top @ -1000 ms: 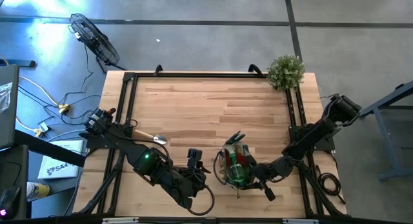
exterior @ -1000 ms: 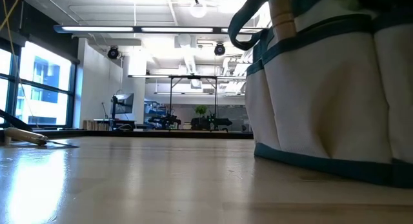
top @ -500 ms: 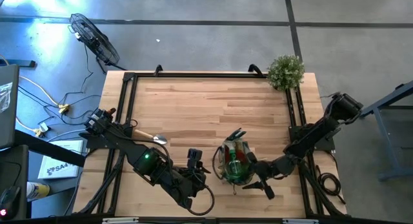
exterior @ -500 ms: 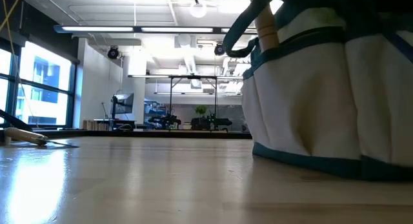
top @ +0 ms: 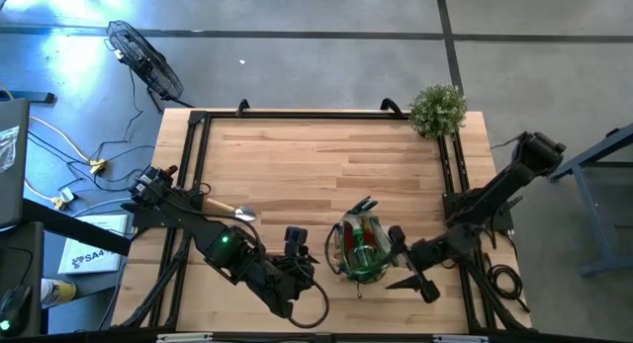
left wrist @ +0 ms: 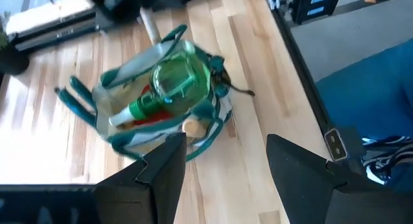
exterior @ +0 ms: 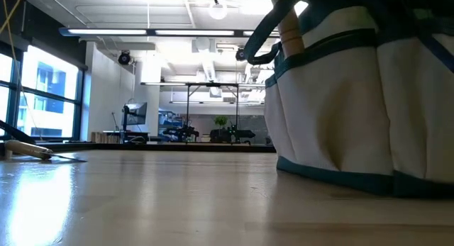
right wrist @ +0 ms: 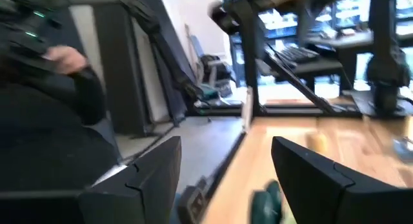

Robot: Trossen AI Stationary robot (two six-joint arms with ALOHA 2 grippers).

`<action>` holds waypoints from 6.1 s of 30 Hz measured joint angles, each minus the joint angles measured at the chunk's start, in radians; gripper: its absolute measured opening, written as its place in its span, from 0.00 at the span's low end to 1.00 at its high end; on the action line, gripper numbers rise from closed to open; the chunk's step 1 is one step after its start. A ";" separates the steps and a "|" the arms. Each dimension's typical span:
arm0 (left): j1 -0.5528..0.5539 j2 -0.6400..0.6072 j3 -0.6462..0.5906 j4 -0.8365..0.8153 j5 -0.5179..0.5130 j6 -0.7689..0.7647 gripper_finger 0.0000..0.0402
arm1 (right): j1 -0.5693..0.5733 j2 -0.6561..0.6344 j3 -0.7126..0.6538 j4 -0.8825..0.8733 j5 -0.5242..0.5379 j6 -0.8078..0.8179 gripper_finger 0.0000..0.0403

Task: Pick & Place Garden tools in Gardening bag
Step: Adjust the gardening bag, then put the brown trowel into the gardening bag

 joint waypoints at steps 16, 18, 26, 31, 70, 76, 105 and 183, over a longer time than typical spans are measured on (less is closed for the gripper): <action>-0.002 0.009 0.001 -0.327 0.187 -0.158 0.52 | 0.148 -0.053 0.000 0.014 -0.363 0.212 0.57; 0.000 0.008 0.001 -0.323 0.175 -0.148 0.52 | 0.164 -0.027 0.001 -0.006 -0.309 0.292 0.57; 0.000 0.020 0.001 -0.320 -0.050 -0.051 0.52 | 0.206 0.103 0.001 0.026 -0.250 0.564 0.57; 0.022 0.044 0.002 -0.312 -0.098 0.016 0.52 | 0.216 0.158 0.002 0.067 -0.204 0.618 0.57; 0.124 0.140 0.000 -0.424 0.126 -0.098 0.52 | -0.017 0.213 0.002 -0.385 -0.051 0.733 0.57; 0.124 0.140 0.000 -0.426 0.149 -0.113 0.52 | -0.017 0.134 0.001 -0.528 0.080 0.711 0.57; 0.024 0.140 0.000 -0.474 0.153 -0.182 0.52 | -0.298 0.016 0.001 -0.839 0.631 0.733 0.57; 0.092 -0.231 -1.039 -0.379 0.233 -0.162 0.52 | 0.141 -0.201 0.002 -0.276 0.084 0.239 0.57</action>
